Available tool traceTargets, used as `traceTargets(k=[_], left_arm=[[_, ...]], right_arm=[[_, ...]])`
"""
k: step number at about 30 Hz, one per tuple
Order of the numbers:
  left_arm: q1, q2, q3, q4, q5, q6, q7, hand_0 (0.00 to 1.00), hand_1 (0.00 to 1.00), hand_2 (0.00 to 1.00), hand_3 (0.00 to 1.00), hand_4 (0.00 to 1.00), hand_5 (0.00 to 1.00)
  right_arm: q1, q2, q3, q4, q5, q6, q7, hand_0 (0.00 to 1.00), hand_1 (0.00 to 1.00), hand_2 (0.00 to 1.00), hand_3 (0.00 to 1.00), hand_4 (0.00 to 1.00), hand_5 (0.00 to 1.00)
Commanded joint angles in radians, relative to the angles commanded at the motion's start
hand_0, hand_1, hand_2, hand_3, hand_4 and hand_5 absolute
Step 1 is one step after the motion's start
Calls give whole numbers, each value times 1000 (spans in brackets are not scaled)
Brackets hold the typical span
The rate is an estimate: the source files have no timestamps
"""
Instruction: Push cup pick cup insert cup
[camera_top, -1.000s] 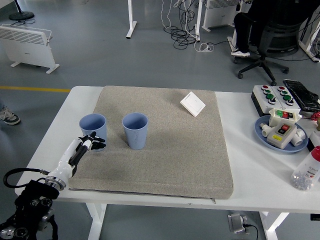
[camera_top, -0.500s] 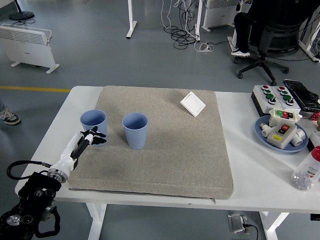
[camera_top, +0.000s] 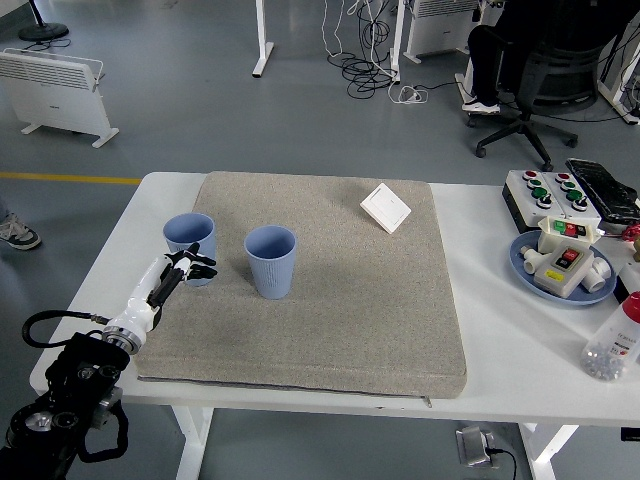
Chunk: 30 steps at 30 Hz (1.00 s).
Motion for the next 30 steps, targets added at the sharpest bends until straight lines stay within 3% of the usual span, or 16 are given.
traceTargets(k=[15, 22, 30], left_arm=[[-58, -17, 19, 114, -20, 4, -26, 748, 575, 507, 502, 587, 998], [-64, -18, 26, 133, -25, 5, -31, 748, 573, 506, 497, 586, 998], [-92, -36, 19, 198, -33, 8, -48, 749, 574, 506, 497, 586, 998]], right_arm=[[-2, 2, -12, 0, -3, 2, -2, 754, 626, 648, 558, 80, 474], [-4, 2, -16, 0, -2, 3, -3, 754, 626, 649, 558, 80, 473], [-7, 3, -22, 0, -6, 4, -4, 754, 626, 649, 558, 80, 473]])
